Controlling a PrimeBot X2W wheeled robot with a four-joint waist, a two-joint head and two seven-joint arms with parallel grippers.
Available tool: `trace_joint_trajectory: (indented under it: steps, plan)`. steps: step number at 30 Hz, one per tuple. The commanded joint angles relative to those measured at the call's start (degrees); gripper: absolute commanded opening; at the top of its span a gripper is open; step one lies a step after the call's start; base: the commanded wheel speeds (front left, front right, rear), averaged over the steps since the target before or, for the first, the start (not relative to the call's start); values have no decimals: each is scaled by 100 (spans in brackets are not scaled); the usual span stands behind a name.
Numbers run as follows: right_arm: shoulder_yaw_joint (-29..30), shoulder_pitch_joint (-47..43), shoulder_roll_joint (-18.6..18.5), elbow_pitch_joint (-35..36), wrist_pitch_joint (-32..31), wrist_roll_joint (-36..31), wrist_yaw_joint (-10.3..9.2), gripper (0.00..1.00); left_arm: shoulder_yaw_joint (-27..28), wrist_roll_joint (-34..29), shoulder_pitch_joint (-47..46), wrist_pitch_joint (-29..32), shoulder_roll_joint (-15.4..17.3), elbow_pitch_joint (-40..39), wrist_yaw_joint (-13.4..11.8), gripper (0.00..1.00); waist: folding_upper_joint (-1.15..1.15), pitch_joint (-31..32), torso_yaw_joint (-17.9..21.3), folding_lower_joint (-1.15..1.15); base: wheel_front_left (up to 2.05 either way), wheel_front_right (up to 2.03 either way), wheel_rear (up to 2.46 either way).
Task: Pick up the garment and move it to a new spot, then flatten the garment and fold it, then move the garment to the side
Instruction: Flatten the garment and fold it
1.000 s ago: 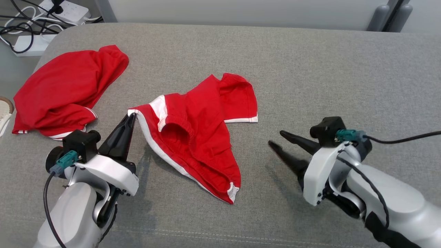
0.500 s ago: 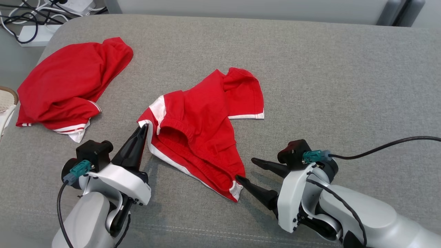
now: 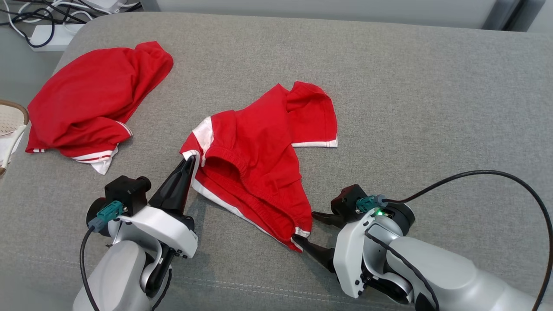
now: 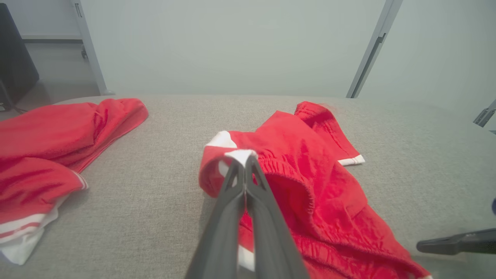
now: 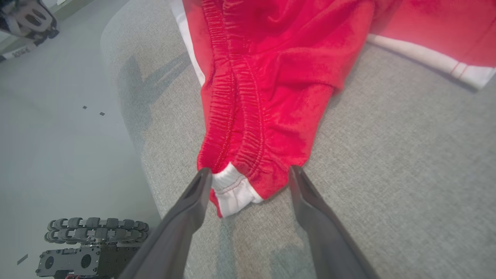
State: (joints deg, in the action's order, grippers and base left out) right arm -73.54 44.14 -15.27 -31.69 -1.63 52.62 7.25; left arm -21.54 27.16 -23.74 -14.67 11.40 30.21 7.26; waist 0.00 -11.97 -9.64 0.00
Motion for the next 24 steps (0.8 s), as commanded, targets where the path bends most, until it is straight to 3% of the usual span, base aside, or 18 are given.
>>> trace_joint_trajectory:
  steps: [1, 9, 16, 17, 18, 19, 21, 24]
  plan:
    - [24, 1, 133, -26, 25, -68, 24, 100, 173, -31, -123, -32, 116, -145, 23, 0, 0, -3, -20, 0, 0, 0, 0]
    - [105, 71, 400, -535, 388, -85, 24, 100, 165, -46, -84, -32, 72, -155, 23, 0, 0, 2, -80, 0, 0, 0, 0]
    - [58, 140, 673, -961, 293, -343, 24, 99, 146, -36, -48, -32, 41, -116, 23, 0, 0, 8, -129, 0, 0, 0, 0]
    - [51, 153, 704, -1003, 235, -398, 24, 80, 142, -30, -50, -32, 33, -108, 23, 0, 0, 6, -138, 0, 0, 0, 0]
    - [45, 157, 727, -1045, 166, -442, 24, 51, 137, -25, -55, -32, 27, -103, 23, 0, 0, 6, -147, 0, 0, 0, 0]
    - [41, 153, 741, -1095, 89, -462, 24, 38, 132, -22, -61, -32, 24, -99, 23, 0, 0, 5, -156, 0, 0, 0, 0]
    - [35, 157, 742, -1152, 3, -477, 24, 0, 127, -12, -71, -32, 26, -97, 23, 0, 0, 7, -171, 0, 0, 0, 0]
    - [104, 265, 678, -1207, 143, -402, 24, 0, 148, 3, -79, -33, 48, -105, 23, 0, 0, 18, -165, 0, 0, 0, 0]
